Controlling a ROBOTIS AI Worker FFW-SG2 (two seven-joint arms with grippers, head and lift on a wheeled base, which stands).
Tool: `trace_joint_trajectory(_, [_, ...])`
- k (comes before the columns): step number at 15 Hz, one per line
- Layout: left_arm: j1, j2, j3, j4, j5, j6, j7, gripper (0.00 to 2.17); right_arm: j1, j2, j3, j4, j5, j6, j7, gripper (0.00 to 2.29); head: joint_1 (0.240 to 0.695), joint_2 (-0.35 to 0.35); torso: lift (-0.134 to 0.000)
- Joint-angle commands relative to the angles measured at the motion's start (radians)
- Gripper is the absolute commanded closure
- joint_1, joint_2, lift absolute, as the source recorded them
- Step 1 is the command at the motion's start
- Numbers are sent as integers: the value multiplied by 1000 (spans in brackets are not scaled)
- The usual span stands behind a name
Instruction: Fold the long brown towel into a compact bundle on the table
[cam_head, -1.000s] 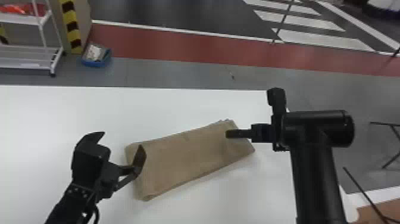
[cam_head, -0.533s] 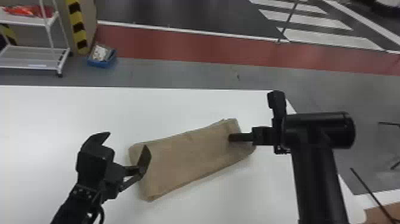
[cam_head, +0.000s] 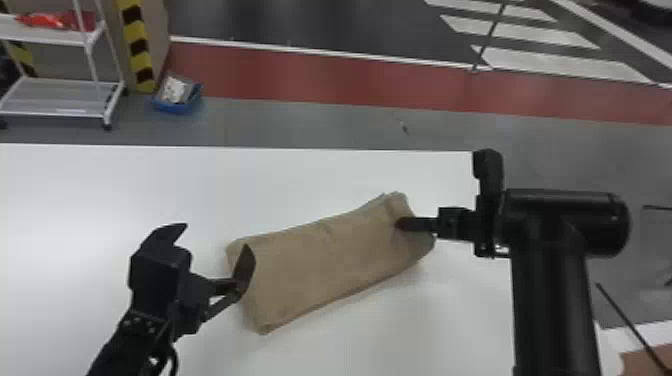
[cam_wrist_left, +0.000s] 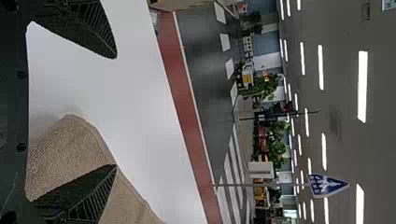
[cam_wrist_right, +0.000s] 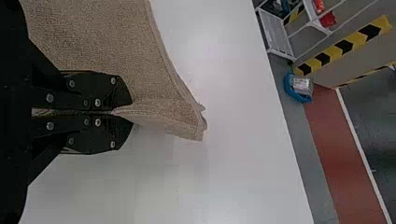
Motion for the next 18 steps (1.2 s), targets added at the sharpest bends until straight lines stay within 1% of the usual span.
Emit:
trace_joint_trajectory(1, [2, -3, 6, -1, 2, -1, -7, 46, -1, -2, -69, -50, -12, 36, 18, 1136, 695, -231, -125])
trace_joint_trajectory(2, [3, -3, 9, -6, 2, -1, -8, 46, -1, -11, -97, -73, -26, 64, 26, 1136, 695, -241, -125])
trace_joint_trajectory(3, [5, -3, 10, -9, 7, -1, -11, 46, -1, -31, -129, -107, -53, 107, 30, 1136, 695, -248, -125])
trace_joint_trajectory(5, [5, -3, 12, -15, 7, -1, -11, 46, -13, -83, -177, -162, -119, 208, 30, 1136, 695, -266, -125])
trace_joint_trajectory(6, [5, -3, 10, -18, 7, 2, -11, 49, -24, -97, -195, -193, -149, 276, 30, 1136, 695, -279, -125])
trace_joint_trajectory(8, [5, -3, 7, -18, 7, 5, -11, 49, -36, -94, -195, -246, -176, 312, 29, 1136, 695, -309, -125])
trace_joint_trajectory(9, [9, -3, 6, -18, 7, 5, -11, 49, -45, -81, -181, -258, -181, 312, 24, 1136, 695, -310, -125])
trace_joint_trajectory(12, [31, -3, 15, -24, 7, 2, -10, 49, -21, -15, -82, -271, -162, 312, 15, 1133, 695, -295, -125])
trace_joint_trajectory(13, [32, -3, 16, -26, 7, 2, -10, 49, -13, 2, -59, -271, -158, 312, 12, 1133, 695, -265, -125])
trace_joint_trajectory(17, [40, -3, 15, -27, 11, -1, -3, 49, 22, 57, 30, -286, -142, 312, 4, 1133, 695, -199, -125])
trace_joint_trajectory(18, [40, -3, 12, -29, 10, -1, -3, 49, 24, 71, 46, -294, -136, 312, 1, 1133, 695, -173, -125])
